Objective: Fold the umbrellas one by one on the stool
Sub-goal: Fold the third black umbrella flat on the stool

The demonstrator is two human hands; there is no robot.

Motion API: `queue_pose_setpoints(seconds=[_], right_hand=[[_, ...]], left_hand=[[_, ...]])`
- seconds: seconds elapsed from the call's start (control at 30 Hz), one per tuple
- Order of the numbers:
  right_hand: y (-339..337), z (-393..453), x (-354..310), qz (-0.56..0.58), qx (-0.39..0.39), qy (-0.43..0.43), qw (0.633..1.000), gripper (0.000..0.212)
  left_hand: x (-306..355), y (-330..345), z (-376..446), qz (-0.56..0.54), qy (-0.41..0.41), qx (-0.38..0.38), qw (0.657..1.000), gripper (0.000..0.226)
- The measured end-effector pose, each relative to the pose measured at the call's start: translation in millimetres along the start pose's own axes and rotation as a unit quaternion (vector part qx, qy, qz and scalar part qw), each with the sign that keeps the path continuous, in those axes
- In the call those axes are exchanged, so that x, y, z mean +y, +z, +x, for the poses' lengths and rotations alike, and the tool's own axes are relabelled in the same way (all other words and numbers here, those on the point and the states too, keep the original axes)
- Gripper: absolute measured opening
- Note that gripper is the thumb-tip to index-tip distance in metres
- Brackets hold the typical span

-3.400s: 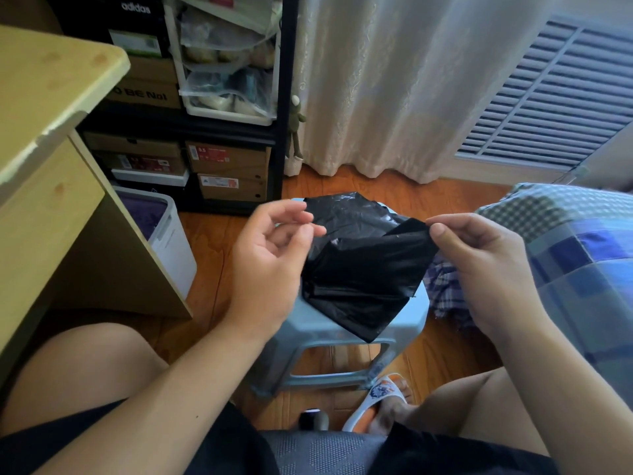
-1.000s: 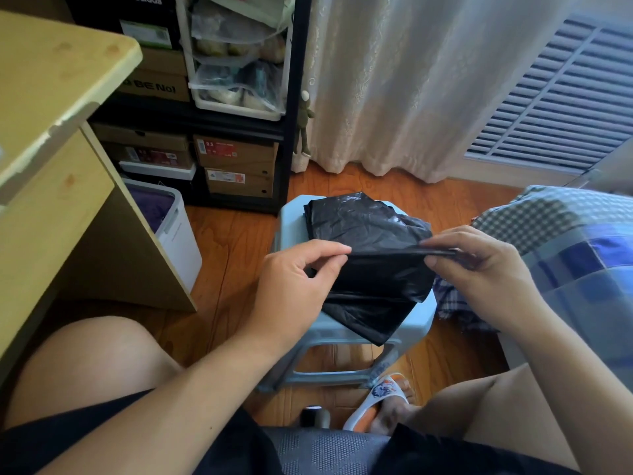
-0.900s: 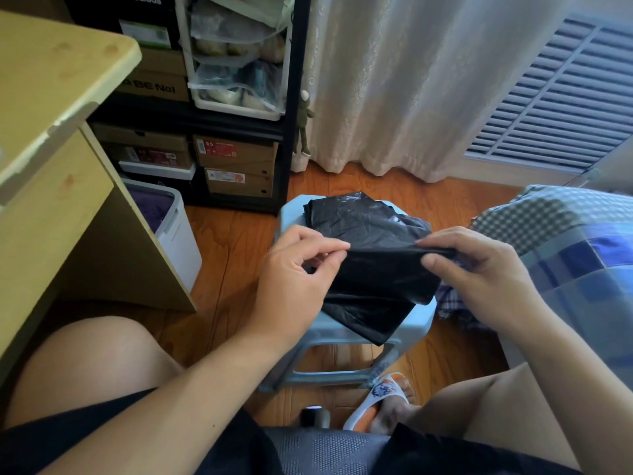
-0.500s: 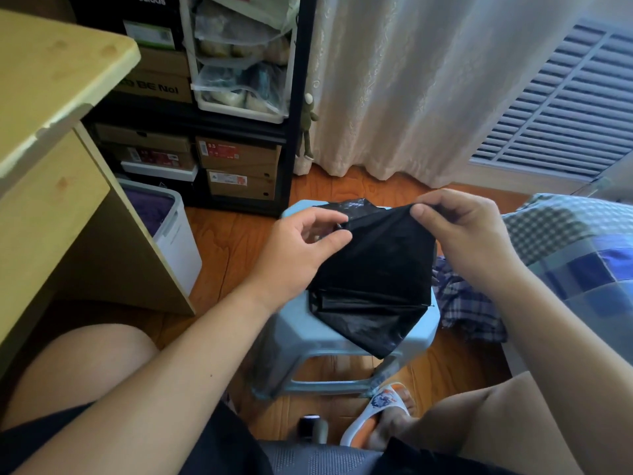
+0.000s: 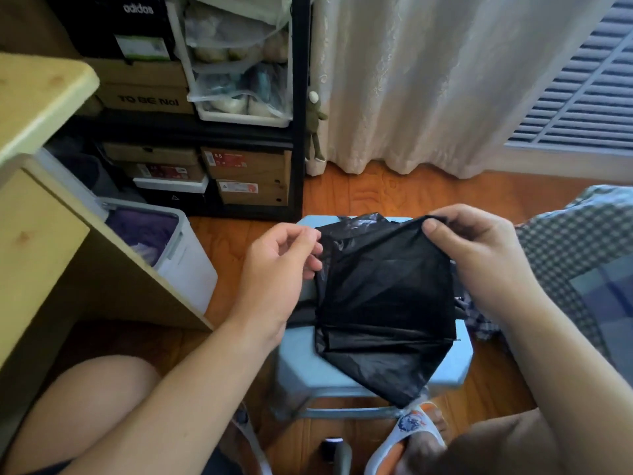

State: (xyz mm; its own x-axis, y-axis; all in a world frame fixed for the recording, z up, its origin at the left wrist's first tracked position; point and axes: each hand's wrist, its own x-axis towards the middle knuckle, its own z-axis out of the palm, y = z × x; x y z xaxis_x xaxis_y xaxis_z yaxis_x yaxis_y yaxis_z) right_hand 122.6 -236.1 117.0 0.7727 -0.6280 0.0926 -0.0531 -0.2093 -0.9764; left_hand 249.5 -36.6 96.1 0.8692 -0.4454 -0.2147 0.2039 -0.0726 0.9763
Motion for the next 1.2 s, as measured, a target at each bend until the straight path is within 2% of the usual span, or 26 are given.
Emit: queue_pose_setpoints(seconds=[0.1,0.23,0.3,0.47,0.7,0.77,0.87,0.97,1.03,1.13,1.2], right_hand=[[-2.0,-4.8,-0.8,0.012,-0.002,0.009,1.000,0.022],[-0.8,-10.3,-2.3,0.015,0.003,-0.008,1.000,0.028],[0.7,-14.2,-3.2,0.022,0.008,-0.017,1.000,0.030],[-1.7,-24.9,-6.5,0.027,0.019,-0.041,0.999,0.034],[-7.2,-31.5,-3.3,0.030,0.023,-0.035,0.999,0.030],[-7.9,-32.9,-2.5,0.040,0.021,-0.029,0.999,0.022],[-8.6,-35.8,-2.1,0.049,0.015,-0.025,0.998,0.009],[-9.5,-37.4,-1.8,0.041,0.022,-0.041,0.998,0.018],[-10.0,-38.4,-2.5,0.044,0.023,-0.048,0.998,0.011],[-10.1,-39.8,-3.9,0.052,0.019,-0.044,0.997,0.010],[-10.0,-40.0,-4.4,0.054,0.016,-0.042,0.998,0.009]], left_hand=[[0.4,-3.1,-8.6,0.031,0.018,-0.002,0.999,0.015],[-0.9,-0.4,-23.1,0.101,0.093,-0.025,0.990,0.006],[-2.0,2.6,-27.6,0.123,0.110,-0.025,0.986,0.015],[-3.3,10.3,-37.2,0.087,0.119,-0.041,0.988,0.042],[4.0,11.5,-50.5,0.099,0.165,-0.010,0.981,0.042],[4.2,10.3,-54.5,0.110,0.175,-0.008,0.978,0.048],[-0.2,8.0,-57.9,0.158,0.213,-0.010,0.964,0.050],[-4.8,4.0,-56.5,0.244,0.267,-0.012,0.932,0.041],[-7.1,3.6,-56.2,0.251,0.248,-0.026,0.935,0.036],[-8.5,7.0,-59.4,0.170,0.179,-0.026,0.969,0.038],[-8.4,9.1,-60.7,0.136,0.164,-0.019,0.977,0.039]])
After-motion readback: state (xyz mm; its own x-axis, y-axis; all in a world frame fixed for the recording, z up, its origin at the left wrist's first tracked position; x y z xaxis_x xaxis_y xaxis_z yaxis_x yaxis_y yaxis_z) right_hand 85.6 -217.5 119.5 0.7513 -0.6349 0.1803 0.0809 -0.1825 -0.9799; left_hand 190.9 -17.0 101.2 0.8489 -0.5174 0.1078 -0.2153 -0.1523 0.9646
